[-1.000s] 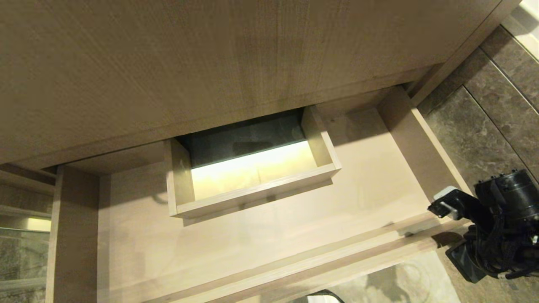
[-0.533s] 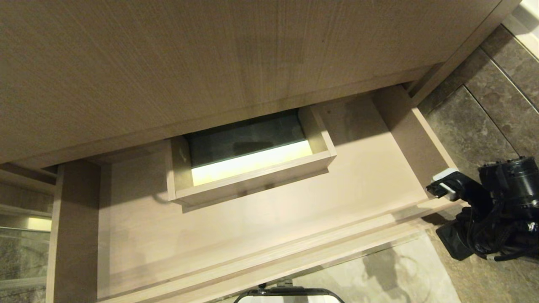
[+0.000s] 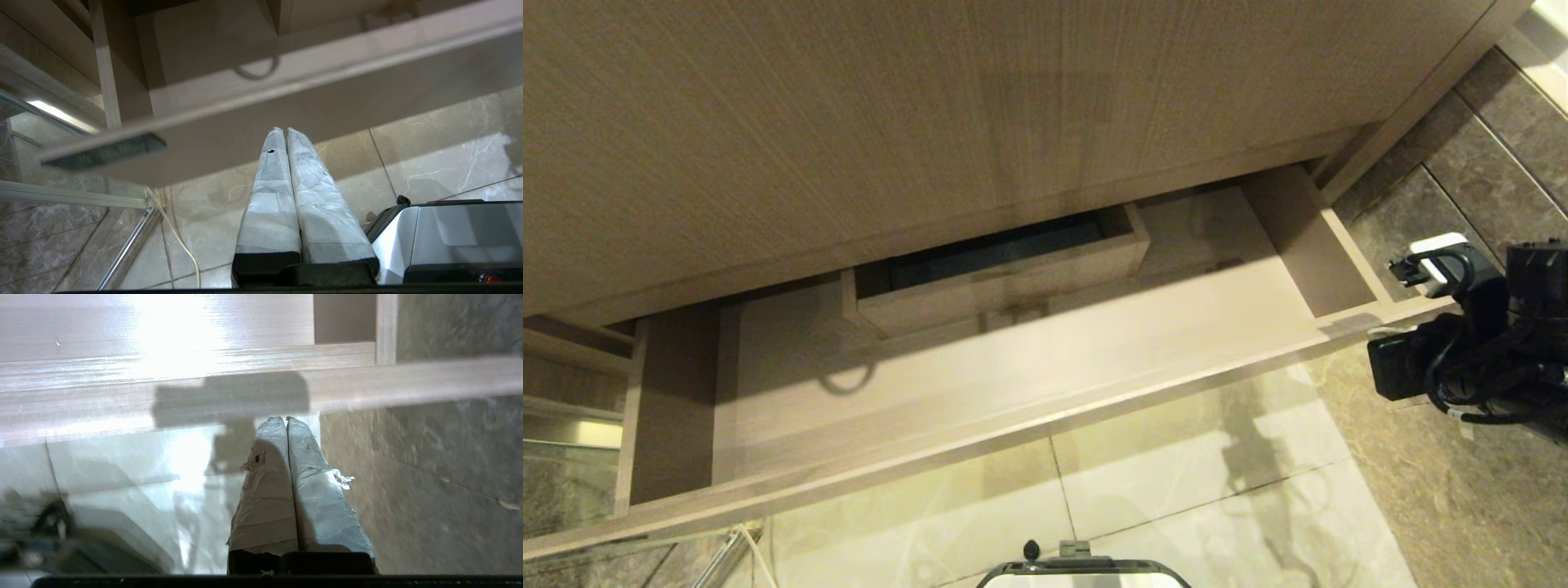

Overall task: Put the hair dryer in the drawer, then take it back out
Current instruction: Close the drawer

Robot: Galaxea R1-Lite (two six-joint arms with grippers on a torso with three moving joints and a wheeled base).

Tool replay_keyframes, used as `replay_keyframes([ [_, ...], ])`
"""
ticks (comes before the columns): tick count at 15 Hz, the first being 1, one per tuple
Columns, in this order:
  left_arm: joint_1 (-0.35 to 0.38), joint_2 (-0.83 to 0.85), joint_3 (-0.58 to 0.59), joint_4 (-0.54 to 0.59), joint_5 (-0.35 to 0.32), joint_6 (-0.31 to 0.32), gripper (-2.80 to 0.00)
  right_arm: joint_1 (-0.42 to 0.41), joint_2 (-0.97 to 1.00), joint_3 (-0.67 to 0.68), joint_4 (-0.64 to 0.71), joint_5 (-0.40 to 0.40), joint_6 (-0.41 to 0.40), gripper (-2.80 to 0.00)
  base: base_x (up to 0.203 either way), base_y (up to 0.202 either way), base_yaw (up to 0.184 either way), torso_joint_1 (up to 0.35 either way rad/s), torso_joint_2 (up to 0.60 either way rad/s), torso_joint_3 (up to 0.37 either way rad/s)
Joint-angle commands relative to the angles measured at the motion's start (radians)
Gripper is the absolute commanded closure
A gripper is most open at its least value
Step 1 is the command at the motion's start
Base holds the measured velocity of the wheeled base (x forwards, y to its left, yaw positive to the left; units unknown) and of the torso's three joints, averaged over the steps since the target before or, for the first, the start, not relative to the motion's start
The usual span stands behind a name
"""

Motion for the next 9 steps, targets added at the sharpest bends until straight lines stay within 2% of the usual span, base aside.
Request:
replay_keyframes([
  [1,0.0,0.0,0.002,0.0,0.0,0.0,0.0,-0.009,0.003,-0.003,0.002,-0.001,0.007,0.0,0.0,0.0,0.0,0.0,0.0,0.0],
  [9,0.0,0.0,0.001,0.0,0.0,-0.001,0.0,-0.016,0.055,-0.03,-0.008,-0.001,0.013,0.0,0.0,0.0,0.0,0.0,0.0,0.0],
])
